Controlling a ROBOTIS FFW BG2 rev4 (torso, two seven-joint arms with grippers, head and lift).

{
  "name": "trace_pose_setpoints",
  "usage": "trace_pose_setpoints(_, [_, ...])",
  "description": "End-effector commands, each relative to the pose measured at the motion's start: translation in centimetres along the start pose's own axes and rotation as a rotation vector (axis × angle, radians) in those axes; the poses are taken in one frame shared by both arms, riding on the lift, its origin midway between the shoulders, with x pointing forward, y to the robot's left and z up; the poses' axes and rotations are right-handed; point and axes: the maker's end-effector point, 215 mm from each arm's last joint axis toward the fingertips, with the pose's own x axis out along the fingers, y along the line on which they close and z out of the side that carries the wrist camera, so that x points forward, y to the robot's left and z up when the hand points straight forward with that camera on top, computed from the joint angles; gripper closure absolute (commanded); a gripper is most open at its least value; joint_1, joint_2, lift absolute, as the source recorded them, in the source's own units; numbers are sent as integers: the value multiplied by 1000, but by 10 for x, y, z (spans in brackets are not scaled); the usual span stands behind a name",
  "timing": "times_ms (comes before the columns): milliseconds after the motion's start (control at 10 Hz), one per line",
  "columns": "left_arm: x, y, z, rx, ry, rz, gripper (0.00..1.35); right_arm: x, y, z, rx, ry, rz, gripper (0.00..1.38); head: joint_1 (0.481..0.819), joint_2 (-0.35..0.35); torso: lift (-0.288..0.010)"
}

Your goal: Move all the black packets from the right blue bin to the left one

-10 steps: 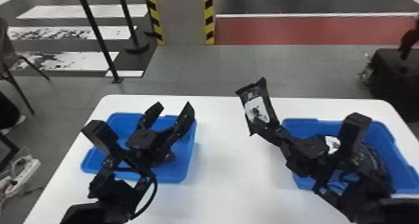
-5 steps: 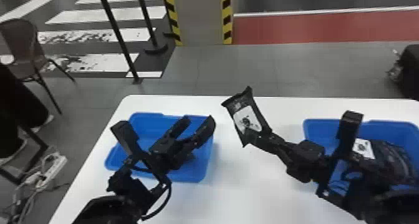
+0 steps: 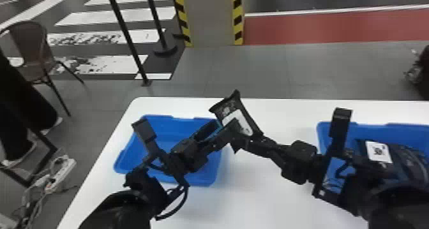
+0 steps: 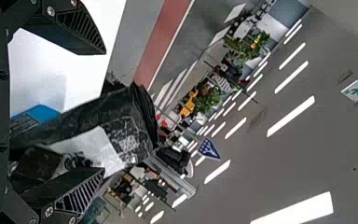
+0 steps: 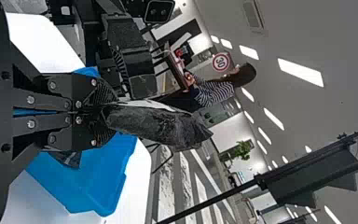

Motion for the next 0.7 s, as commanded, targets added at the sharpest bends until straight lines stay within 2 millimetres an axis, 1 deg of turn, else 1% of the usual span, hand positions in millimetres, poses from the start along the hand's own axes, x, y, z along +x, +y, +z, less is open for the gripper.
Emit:
trace_pose_setpoints(0, [9, -21, 1, -54, -10, -63, 139, 3, -1, -10, 28, 10, 7, 1136, 695, 189, -110])
trace_pose_setpoints(100, [13, -31, 6, -75, -26, -97, 140, 4, -1, -5, 20, 5, 10, 1136, 695, 181, -110])
trace_pose_setpoints(200, [16, -39, 1, -88, 2, -129, 300, 5, -3, 0, 10, -2, 10, 1136, 695, 170, -110])
trace_pose_setpoints(300, [20, -48, -2, -91, 27, -154, 710, 5, -4, 5, 4, -13, 10, 1136, 695, 158, -110])
trace_pose_setpoints(400, [15, -55, -24, -129, 124, -166, 772, 6, -4, 6, 7, -21, 11, 1136, 695, 152, -110])
trace_pose_setpoints(500, [16, -53, -20, -113, 116, -159, 1108, 7, -4, 7, 3, -25, 11, 1136, 695, 138, -110])
trace_pose_setpoints(600, [15, -44, -2, -92, 42, -130, 1217, 7, -5, 7, 5, -28, 10, 1136, 695, 132, -110])
